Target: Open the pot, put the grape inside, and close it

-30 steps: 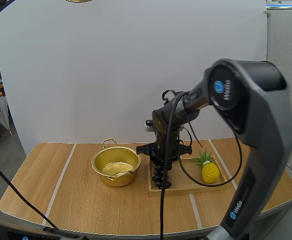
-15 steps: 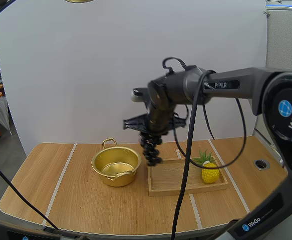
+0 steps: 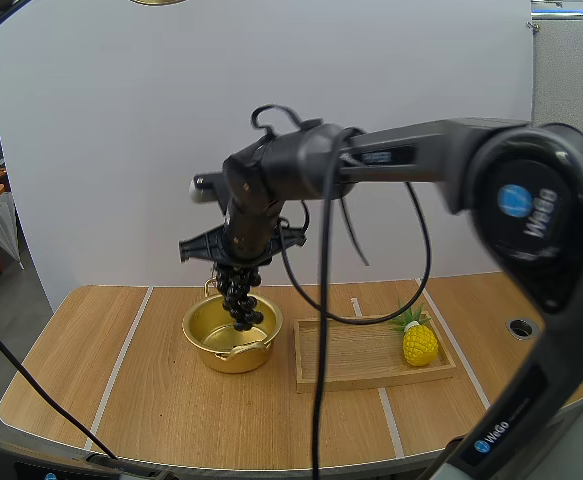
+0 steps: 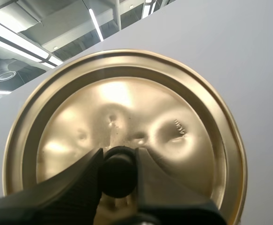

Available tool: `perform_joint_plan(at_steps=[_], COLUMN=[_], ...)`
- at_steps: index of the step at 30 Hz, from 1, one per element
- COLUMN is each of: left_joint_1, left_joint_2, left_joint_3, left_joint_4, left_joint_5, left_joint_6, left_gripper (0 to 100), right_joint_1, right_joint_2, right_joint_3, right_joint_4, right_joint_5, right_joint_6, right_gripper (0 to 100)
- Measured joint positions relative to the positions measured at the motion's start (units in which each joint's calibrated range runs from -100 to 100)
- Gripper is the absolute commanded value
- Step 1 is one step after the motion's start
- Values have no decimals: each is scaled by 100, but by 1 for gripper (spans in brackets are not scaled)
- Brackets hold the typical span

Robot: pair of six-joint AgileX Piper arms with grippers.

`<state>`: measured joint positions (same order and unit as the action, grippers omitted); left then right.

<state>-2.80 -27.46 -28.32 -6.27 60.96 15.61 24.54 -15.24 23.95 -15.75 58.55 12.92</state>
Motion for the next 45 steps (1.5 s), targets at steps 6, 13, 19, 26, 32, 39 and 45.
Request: perform_joint_plan(at_steps=[6,13,19,26,32,39,45], left_joint_1=[0,0,0,0,0,0,0], left_joint_2=[0,0,0,0,0,0,0], left_joint_3=[0,0,0,0,0,0,0], left_joint_4=[0,0,0,0,0,0,0], left_joint_5=[0,0,0,0,0,0,0], left_joint_6=[0,0,0,0,0,0,0], left_gripper=[0,0,0,0,0,0,0], right_joint_1=[24,24,40,40,40,40,40], right_joint_2=[705,1964,2263,2263,2263,1975,1465], right_joint_3=[-106,-161,-184,-184,-184,-184,-184], right_joint_4=[0,0,13,35,35,35,35], right_joint_5=[0,-58,-378,-334,-166,-34,-13], right_joint_6=[0,0,-127,-229,-229,-239,-249], right_gripper=[0,0,14,100,100,100,100])
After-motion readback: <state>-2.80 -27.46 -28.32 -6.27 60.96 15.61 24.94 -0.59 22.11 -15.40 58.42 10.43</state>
